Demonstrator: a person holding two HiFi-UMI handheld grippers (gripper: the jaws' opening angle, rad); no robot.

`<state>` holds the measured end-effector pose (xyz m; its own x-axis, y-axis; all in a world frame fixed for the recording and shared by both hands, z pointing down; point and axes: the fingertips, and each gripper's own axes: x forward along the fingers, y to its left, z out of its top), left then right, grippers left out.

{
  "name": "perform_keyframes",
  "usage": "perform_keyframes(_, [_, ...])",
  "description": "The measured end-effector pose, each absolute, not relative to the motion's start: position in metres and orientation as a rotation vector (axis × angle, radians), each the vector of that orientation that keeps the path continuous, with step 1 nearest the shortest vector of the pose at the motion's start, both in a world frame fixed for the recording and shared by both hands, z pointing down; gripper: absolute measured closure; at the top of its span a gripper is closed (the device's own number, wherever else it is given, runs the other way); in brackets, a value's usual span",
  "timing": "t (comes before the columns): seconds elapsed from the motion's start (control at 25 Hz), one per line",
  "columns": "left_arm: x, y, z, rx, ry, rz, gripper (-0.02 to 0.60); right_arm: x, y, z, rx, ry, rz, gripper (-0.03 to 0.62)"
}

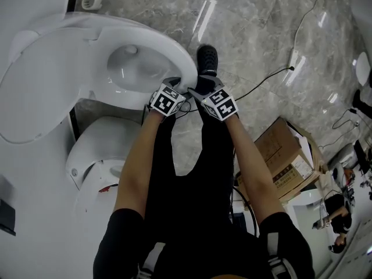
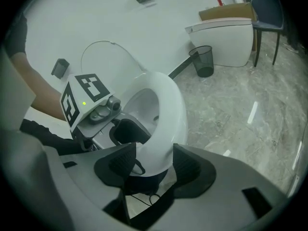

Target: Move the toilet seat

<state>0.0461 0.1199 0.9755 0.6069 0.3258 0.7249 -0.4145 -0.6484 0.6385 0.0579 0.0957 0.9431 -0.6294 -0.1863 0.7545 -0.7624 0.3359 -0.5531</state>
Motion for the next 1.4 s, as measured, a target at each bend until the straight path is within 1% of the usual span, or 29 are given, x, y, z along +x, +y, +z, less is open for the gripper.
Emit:
perform_keyframes(0.48, [0.046,0.119,0.963,1.988,-0.037,1.064,0.293,0.056,0.098,0.925,0.839,-2.025,1.321,0.37])
perform_keyframes(0.56, [0.046,0.119,0.956,1.988,-0.031,1.054,0.291,0.057,0.099,0.92,0.844,-2.022,1.319,0.365])
perform_keyframes(0.76, [0.047,0.121,0.928,1.989,0.003,1.004,0.29,0.063,0.096,0.905,0.94,-1.992,1.372,0.329])
perform_keyframes(1.12, [0.04,0.117,0.875,1.971,0.043,0.918,0.291,0.049,0.081,0.869,0.942,-1.991,1.586,0.332])
perform_keyframes(1.16, [0.04,0.117,0.869,1.968,0.047,0.91,0.291,0.049,0.08,0.864,0.935,-1.989,1.576,0.335])
perform_keyframes(1.24, [0.038,0.116,0.858,1.964,0.048,0.897,0.29,0.047,0.08,0.853,0.92,-2.002,1.57,0.367])
perform_keyframes(1.28, [0.036,0.115,0.853,1.966,0.044,0.89,0.288,0.045,0.08,0.846,0.909,-2.017,1.593,0.35])
perform_keyframes(1.32, [0.034,0.114,0.848,1.969,0.036,0.884,0.286,0.044,0.079,0.839,0.899,-2.03,1.627,0.351])
perform_keyframes(1.36, [0.033,0.113,0.843,1.973,0.026,0.879,0.282,0.043,0.077,0.833,0.89,-2.036,1.658,0.361])
perform_keyframes(1.4, [0.032,0.111,0.839,1.975,0.014,0.876,0.281,0.043,0.074,0.829,0.884,-2.034,1.674,0.394])
